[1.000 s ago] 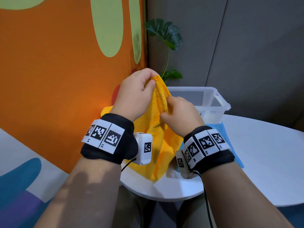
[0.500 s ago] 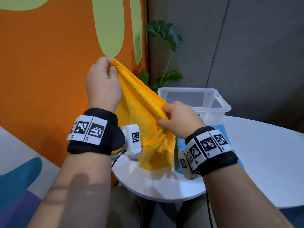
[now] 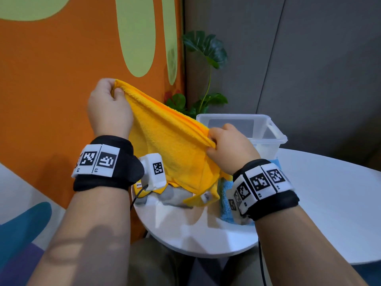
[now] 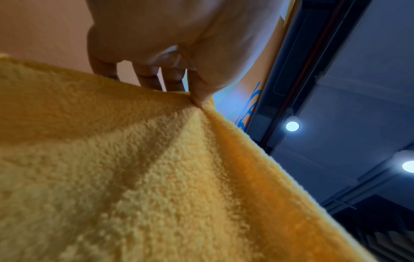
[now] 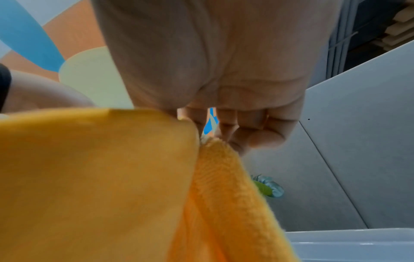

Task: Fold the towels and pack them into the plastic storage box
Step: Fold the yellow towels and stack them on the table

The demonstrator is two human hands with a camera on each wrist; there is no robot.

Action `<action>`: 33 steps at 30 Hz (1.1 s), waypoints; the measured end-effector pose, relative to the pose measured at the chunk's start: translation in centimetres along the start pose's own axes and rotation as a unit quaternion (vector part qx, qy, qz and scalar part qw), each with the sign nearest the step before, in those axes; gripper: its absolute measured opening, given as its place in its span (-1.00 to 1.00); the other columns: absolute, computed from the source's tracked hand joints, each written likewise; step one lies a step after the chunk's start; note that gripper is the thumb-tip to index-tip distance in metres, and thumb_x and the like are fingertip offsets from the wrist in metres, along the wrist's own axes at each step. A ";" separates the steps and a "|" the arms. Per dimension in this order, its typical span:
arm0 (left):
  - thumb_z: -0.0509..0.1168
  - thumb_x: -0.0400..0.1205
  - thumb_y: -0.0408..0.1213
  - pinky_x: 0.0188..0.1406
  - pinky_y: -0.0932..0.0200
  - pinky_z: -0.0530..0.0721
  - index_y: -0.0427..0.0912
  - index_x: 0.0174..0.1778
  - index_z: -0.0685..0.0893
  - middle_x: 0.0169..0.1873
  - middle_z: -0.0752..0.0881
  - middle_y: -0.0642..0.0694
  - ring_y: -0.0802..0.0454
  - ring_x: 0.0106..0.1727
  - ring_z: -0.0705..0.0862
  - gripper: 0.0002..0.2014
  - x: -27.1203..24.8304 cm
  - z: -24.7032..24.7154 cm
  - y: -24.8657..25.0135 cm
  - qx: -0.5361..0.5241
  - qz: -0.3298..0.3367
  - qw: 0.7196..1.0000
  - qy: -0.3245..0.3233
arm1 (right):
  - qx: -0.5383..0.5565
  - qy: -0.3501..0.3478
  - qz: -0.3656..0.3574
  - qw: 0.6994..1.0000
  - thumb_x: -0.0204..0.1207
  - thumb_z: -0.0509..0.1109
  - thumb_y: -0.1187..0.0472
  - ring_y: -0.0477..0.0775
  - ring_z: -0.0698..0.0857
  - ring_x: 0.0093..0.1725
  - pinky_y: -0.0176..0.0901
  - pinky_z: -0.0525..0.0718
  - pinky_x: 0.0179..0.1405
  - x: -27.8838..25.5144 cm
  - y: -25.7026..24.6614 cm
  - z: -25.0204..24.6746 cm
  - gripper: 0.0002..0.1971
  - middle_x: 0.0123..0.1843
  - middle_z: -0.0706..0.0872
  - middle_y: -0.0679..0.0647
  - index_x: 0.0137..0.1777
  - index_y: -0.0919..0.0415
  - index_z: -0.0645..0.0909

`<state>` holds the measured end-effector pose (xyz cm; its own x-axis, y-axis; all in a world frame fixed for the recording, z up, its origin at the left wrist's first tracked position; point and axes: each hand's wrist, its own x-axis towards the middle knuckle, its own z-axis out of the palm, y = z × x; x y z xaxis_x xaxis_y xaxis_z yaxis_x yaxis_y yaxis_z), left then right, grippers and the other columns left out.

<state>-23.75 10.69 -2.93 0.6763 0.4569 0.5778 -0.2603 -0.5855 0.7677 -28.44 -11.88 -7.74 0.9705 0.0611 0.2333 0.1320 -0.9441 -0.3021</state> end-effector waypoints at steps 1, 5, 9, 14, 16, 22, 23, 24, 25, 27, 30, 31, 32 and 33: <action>0.09 0.73 -0.31 -0.08 0.18 0.47 -0.19 0.18 0.63 0.11 0.69 -0.16 -0.10 0.04 0.61 -0.76 0.0 0.0 0.1 -0.001 0.003 1.000 0.002 | -0.002 0.002 -0.009 1.000 0.58 0.23 0.20 0.16 0.59 -0.13 0.10 0.70 -0.03 0.0 0.1 0.2 -0.85 0.05 0.42 0.03 0.08 -0.07 0.50; 0.08 0.72 -0.30 0.00 0.07 0.52 -0.18 0.16 0.63 0.11 0.69 -0.17 -0.14 0.12 0.63 -0.76 -0.2 0.4 1.0 -0.008 0.034 0.999 -0.001 | -0.036 -0.045 -0.056 0.997 0.59 0.24 0.35 0.13 0.53 -0.09 -0.10 0.66 -0.02 -0.2 0.0 0.8 -0.52 0.27 0.30 0.04 0.40 -0.18 0.43; 0.08 0.71 -0.28 0.04 0.07 0.52 -0.15 0.15 0.62 0.11 0.68 -0.15 -0.10 0.12 0.62 -0.77 -0.2 0.3 1.5 -0.007 0.055 0.998 0.000 | -0.021 -0.020 -0.028 0.999 0.63 0.23 0.16 0.06 0.52 -0.12 -0.16 0.56 -0.09 0.1 0.2 0.9 -0.76 0.08 0.44 0.04 0.27 0.06 0.52; 0.08 0.70 -0.28 0.06 0.05 0.56 -0.14 0.13 0.63 0.10 0.68 -0.13 -0.08 0.11 0.62 -0.76 -0.3 0.0 1.9 -0.016 0.063 0.998 0.007 | -0.046 -0.008 0.058 0.997 0.65 0.17 -0.05 -0.02 0.46 -0.30 -0.10 0.51 -0.17 0.4 0.6 1.1 -0.71 -0.07 0.40 0.04 -0.10 0.14 0.57; 0.08 0.69 -0.28 0.07 0.03 0.57 -0.15 0.12 0.63 0.08 0.68 -0.13 -0.09 0.10 0.62 -0.76 -0.4 0.1 2.0 -0.025 0.068 0.997 0.008 | -0.039 -0.026 0.094 0.994 0.65 0.15 -0.09 -0.02 0.48 -0.34 -0.07 0.54 -0.19 0.3 0.7 1.4 -0.66 0.03 0.40 0.07 -0.21 0.13 0.49; 0.03 0.69 -0.31 -0.01 0.08 0.49 -0.15 0.07 0.59 -0.09 0.57 -0.01 -0.08 0.04 0.58 -0.78 -0.7 0.0 2.3 -0.048 0.083 0.995 0.011 | 0.049 -0.040 0.107 0.992 0.41 0.22 -0.46 0.12 0.65 0.00 0.10 0.66 0.10 -0.4 0.8 1.2 -0.26 0.22 0.38 0.08 0.30 0.18 0.51; 0.02 0.69 -0.30 -0.03 0.09 0.49 -0.09 0.04 0.56 -0.09 0.57 -0.01 -0.04 0.01 0.56 -0.79 -0.8 0.0 2.4 -0.053 0.091 0.994 0.007 | 0.058 -0.036 0.110 0.992 0.37 0.23 -0.48 0.14 0.65 0.05 0.13 0.67 0.13 -0.5 0.8 1.1 -0.19 0.25 0.37 0.09 0.36 0.18 0.46; 0.02 0.68 -0.30 -0.04 0.13 0.47 -0.04 0.01 0.53 -0.09 0.57 -0.02 0.00 0.00 0.54 -0.81 -0.9 -0.1 2.5 -0.057 0.102 0.993 0.001 | 0.059 -0.036 0.113 0.991 0.33 0.26 -0.50 0.15 0.65 0.09 0.14 0.67 0.15 -0.6 0.7 1.1 -0.15 0.28 0.35 0.09 0.40 0.17 0.41; 0.02 0.68 -0.30 -0.05 0.16 0.46 -0.03 0.00 0.52 -0.08 0.58 -0.03 0.03 0.00 0.54 -0.83 -0.9 -0.2 2.6 -0.061 0.112 0.992 -0.005 | 0.055 -0.040 0.115 0.991 0.31 0.28 -0.50 0.16 0.64 0.13 0.14 0.66 0.16 -0.6 0.7 1.1 -0.11 0.30 0.33 0.10 0.44 0.17 0.37; 0.03 0.69 -0.30 -0.03 0.20 0.44 -0.12 0.05 0.56 -0.04 0.59 -0.06 0.06 0.02 0.53 -0.80 -1.0 -0.4 2.8 -0.062 0.132 0.989 -0.015 | 0.053 -0.051 0.113 0.991 0.34 0.26 -0.49 0.18 0.63 0.16 0.14 0.65 0.18 -0.6 0.7 1.2 -0.13 0.32 0.32 0.11 0.45 0.17 0.36; 0.04 0.68 -0.28 0.11 0.11 0.47 -0.17 0.14 0.60 0.05 0.64 -0.11 -0.01 0.11 0.54 -0.75 -0.9 -0.8 3.1 -0.038 0.162 0.986 -0.020 | 0.091 -0.031 0.115 0.989 0.51 0.19 -0.35 0.12 0.61 0.00 0.06 0.62 0.06 -0.5 0.7 1.1 -0.45 0.18 0.47 0.14 0.15 0.15 0.52; 0.05 0.67 -0.26 0.17 0.02 0.50 -0.14 0.13 0.60 0.07 0.65 -0.11 -0.05 0.14 0.55 -0.75 -0.9 -0.9 3.3 -0.031 0.169 0.985 -0.022 | 0.086 -0.016 0.113 0.990 0.55 0.22 -0.26 0.10 0.58 -0.08 0.00 0.59 -0.04 -0.5 0.8 1.1 -0.58 0.09 0.52 0.14 0.00 0.13 0.52; 0.05 0.66 -0.25 0.21 -0.09 0.50 -0.11 0.11 0.60 0.06 0.65 -0.10 -0.08 0.16 0.55 -0.75 -1.0 -1.0 3.4 -0.025 0.174 0.984 -0.024 | 0.077 0.004 0.112 0.991 0.57 0.27 -0.11 0.09 0.55 -0.13 -0.05 0.54 -0.11 -0.5 0.8 1.1 -0.72 0.01 0.55 0.13 -0.08 0.11 0.47; 0.05 0.66 -0.24 0.21 -0.16 0.51 -0.09 0.10 0.60 0.06 0.65 -0.10 -0.10 0.17 0.55 -0.76 -1.1 -1.2 3.6 -0.021 0.179 0.983 -0.026 | 0.076 0.022 0.118 0.990 0.57 0.30 0.07 0.09 0.53 -0.15 -0.08 0.51 -0.15 -0.5 1.0 1.1 -0.85 -0.05 0.55 0.11 -0.10 0.11 0.44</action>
<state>-26.20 8.88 -0.48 0.5711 0.1912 0.7983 -0.5154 -0.6733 0.5301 -28.57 -12.45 -9.19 0.9686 -0.1733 0.1782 -0.0661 -0.8706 -0.4875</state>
